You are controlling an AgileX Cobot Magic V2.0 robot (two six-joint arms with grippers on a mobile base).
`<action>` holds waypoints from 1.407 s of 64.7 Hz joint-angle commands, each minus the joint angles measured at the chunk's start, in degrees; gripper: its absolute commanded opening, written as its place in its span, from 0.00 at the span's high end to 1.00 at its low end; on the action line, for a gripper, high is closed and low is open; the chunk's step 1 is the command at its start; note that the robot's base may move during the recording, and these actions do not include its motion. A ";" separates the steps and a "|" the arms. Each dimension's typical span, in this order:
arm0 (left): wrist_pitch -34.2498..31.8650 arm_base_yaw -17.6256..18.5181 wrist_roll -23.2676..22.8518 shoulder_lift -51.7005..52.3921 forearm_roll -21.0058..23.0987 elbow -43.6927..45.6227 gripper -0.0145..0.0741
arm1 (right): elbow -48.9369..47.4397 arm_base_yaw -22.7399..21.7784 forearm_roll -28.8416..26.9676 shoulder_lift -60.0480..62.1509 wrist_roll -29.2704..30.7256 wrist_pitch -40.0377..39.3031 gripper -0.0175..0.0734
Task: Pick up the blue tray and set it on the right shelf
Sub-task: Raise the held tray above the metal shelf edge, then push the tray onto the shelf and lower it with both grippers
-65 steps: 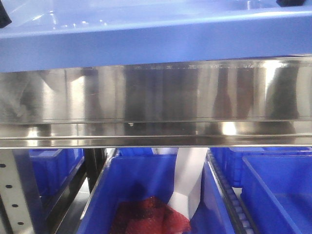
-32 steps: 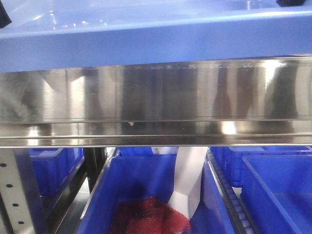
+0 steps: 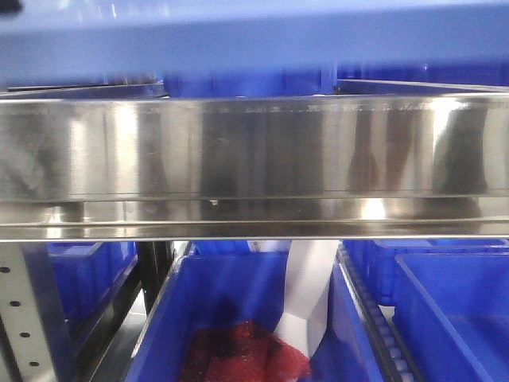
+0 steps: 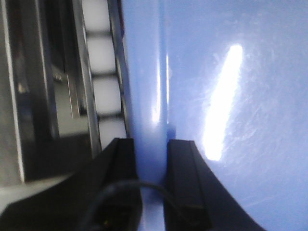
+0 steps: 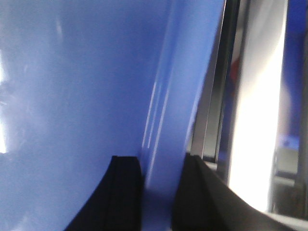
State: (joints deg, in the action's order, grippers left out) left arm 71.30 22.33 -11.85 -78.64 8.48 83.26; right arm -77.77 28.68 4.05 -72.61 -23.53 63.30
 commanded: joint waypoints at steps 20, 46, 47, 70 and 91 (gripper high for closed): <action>-4.51 -2.40 2.06 -15.56 -3.74 20.20 0.89 | -16.16 -8.99 2.49 -13.64 3.13 -6.24 0.74; -4.05 -2.40 2.22 -25.18 -5.69 20.20 0.86 | -16.60 -9.56 2.20 -24.19 3.13 -7.14 0.71; -4.05 -2.40 2.47 -25.34 -5.69 20.20 0.84 | -16.60 -9.56 2.20 -24.26 3.13 -7.14 0.68; -4.22 -2.40 3.14 -25.33 -5.69 20.20 0.17 | -19.08 -9.56 2.20 -24.14 3.13 -5.16 0.12; -2.05 -2.13 3.14 -16.27 -5.83 19.39 0.38 | -18.98 -8.46 2.20 -15.14 6.08 -2.34 0.33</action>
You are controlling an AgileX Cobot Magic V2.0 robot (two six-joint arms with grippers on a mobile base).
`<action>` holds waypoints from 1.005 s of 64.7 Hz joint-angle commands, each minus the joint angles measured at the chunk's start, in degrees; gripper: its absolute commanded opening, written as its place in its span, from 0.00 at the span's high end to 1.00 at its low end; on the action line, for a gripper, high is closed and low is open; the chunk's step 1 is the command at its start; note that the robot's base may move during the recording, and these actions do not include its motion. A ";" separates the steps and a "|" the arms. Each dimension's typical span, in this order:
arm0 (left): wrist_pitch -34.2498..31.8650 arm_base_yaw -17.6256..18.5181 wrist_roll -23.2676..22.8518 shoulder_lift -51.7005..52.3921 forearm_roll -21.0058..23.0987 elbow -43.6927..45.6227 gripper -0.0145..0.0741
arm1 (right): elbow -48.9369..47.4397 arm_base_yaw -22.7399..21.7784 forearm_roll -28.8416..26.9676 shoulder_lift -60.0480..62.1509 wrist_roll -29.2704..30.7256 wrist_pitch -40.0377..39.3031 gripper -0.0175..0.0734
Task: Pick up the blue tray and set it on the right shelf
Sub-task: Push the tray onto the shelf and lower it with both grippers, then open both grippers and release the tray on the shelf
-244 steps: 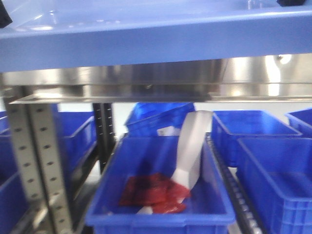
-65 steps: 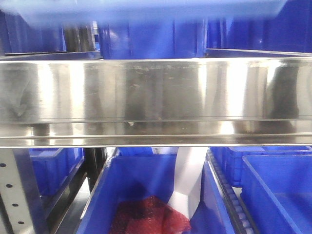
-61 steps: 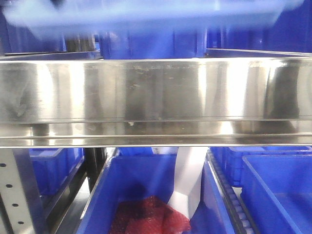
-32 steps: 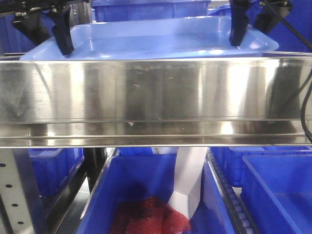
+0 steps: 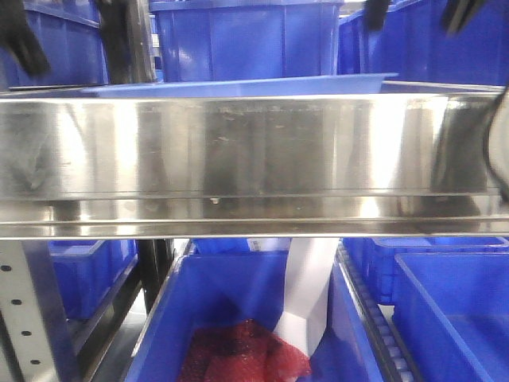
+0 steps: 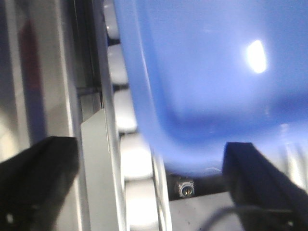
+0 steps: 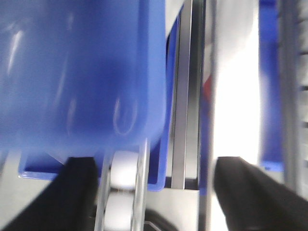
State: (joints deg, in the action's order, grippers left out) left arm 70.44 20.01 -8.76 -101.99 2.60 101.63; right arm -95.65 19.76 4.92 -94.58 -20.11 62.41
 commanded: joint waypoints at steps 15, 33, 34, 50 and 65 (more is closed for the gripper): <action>-11.32 0.19 0.31 23.57 -0.22 -11.63 0.70 | 12.23 1.92 1.33 24.21 4.43 -6.66 0.75; -29.28 0.19 2.21 52.19 -0.22 -40.77 0.89 | 40.59 1.92 1.44 51.76 7.97 -22.00 0.75; -30.56 0.19 2.50 54.21 -0.22 -42.76 0.89 | 42.54 1.92 1.44 53.55 8.39 -23.15 0.75; -43.76 0.19 3.40 78.42 -0.22 -65.03 0.89 | 61.84 1.92 2.72 74.08 10.21 -33.95 0.75; -47.01 0.19 3.40 86.76 -0.22 -71.75 0.89 | 66.52 1.92 6.74 76.52 10.21 -41.28 0.75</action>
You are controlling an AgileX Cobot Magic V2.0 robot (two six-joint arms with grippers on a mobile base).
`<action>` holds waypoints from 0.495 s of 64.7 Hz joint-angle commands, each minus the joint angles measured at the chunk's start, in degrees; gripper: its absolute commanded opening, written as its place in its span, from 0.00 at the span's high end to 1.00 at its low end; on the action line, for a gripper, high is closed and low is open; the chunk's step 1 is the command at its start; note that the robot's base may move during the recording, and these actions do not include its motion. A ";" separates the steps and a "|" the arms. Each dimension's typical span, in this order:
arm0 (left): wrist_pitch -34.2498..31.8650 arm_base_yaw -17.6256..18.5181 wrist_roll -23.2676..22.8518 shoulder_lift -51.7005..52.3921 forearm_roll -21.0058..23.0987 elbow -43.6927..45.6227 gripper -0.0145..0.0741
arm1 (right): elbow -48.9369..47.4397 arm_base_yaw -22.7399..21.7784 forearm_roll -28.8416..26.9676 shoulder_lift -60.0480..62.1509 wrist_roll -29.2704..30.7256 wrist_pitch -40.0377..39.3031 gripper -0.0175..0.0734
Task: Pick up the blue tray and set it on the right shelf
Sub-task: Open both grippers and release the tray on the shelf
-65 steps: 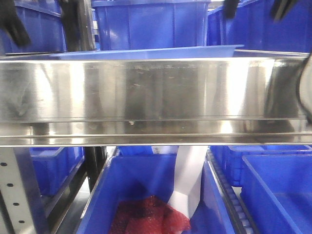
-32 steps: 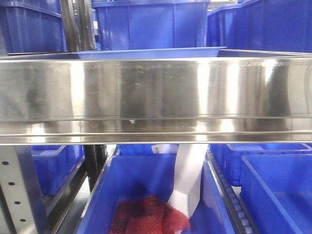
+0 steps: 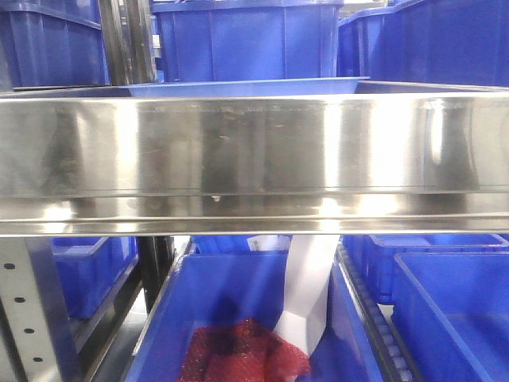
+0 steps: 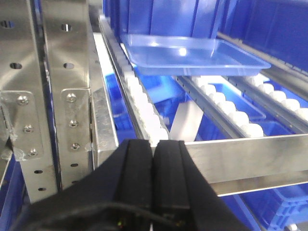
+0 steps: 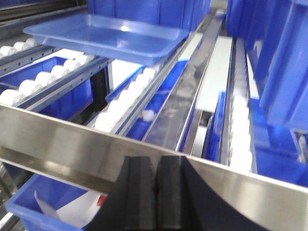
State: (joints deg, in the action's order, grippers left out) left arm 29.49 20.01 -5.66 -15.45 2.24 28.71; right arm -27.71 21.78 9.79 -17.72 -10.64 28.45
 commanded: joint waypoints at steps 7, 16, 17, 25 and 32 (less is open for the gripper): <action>-5.93 0.19 0.29 0.11 0.15 1.16 0.89 | -1.42 -0.09 1.86 -0.34 0.74 -7.36 0.75; -5.93 0.19 0.29 0.04 0.15 1.16 0.89 | -1.42 -0.09 1.86 -0.34 0.74 -7.36 0.75; -5.93 0.19 0.29 0.04 0.15 1.16 0.89 | -1.42 -0.09 1.86 -0.34 0.74 -7.36 0.75; -5.93 0.19 0.29 0.04 0.15 1.16 0.89 | -1.42 -0.09 1.86 -0.34 0.74 -7.36 0.75; -5.93 0.19 0.29 0.04 0.36 0.91 0.89 | -1.42 -0.09 1.86 -0.34 0.74 -7.36 0.75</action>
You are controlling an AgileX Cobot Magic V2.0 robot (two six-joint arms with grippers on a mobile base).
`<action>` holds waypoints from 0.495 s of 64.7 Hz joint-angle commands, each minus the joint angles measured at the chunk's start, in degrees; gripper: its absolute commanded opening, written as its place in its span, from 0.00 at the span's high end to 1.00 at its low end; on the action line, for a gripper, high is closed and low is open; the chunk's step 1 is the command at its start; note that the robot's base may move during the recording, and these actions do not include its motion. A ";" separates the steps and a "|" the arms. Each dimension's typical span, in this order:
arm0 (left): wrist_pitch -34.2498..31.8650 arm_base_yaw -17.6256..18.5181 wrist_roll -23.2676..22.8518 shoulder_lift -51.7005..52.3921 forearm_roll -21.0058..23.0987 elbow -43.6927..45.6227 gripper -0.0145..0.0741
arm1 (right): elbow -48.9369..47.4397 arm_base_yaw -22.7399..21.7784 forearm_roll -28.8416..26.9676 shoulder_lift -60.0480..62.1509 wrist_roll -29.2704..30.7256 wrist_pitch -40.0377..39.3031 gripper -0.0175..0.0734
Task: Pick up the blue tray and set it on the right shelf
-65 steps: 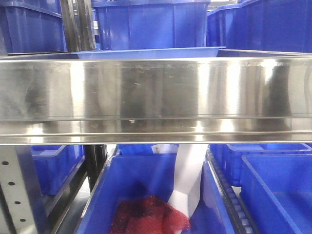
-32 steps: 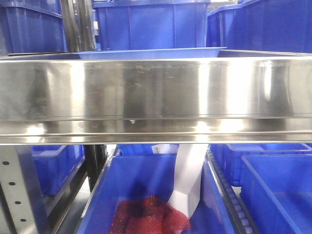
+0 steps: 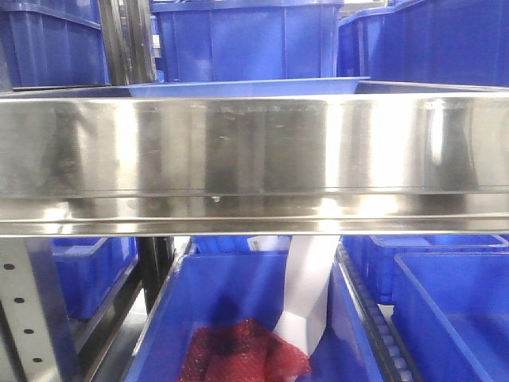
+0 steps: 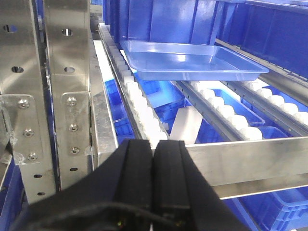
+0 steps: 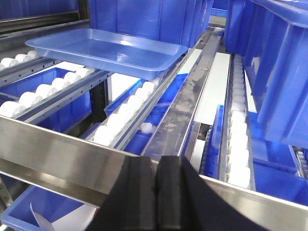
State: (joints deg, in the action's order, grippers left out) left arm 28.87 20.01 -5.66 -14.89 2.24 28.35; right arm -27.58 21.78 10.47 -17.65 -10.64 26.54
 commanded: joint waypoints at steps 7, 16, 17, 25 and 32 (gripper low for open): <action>-5.19 -2.20 0.29 -0.11 0.08 1.20 0.89 | -1.54 -0.09 1.19 -0.41 0.74 -5.45 0.75; -7.54 -9.17 0.43 3.53 0.82 -3.73 0.89 | -1.54 -0.09 1.19 -0.41 0.74 -5.33 0.75; -8.12 -9.96 0.43 4.26 0.82 -4.98 0.89 | -1.54 -0.09 1.19 -0.41 0.74 -5.33 0.75; -15.31 -14.07 0.43 8.96 0.82 -13.97 0.89 | -1.54 -0.09 1.19 -0.41 0.74 -5.33 0.75; -23.42 -16.28 0.43 13.14 0.82 -23.19 0.89 | -1.54 -0.09 1.19 -0.41 0.74 -5.33 0.75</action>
State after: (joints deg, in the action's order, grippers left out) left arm 16.20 4.89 -5.60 -3.20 2.56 8.69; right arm -27.58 21.78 10.56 -17.65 -10.64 26.54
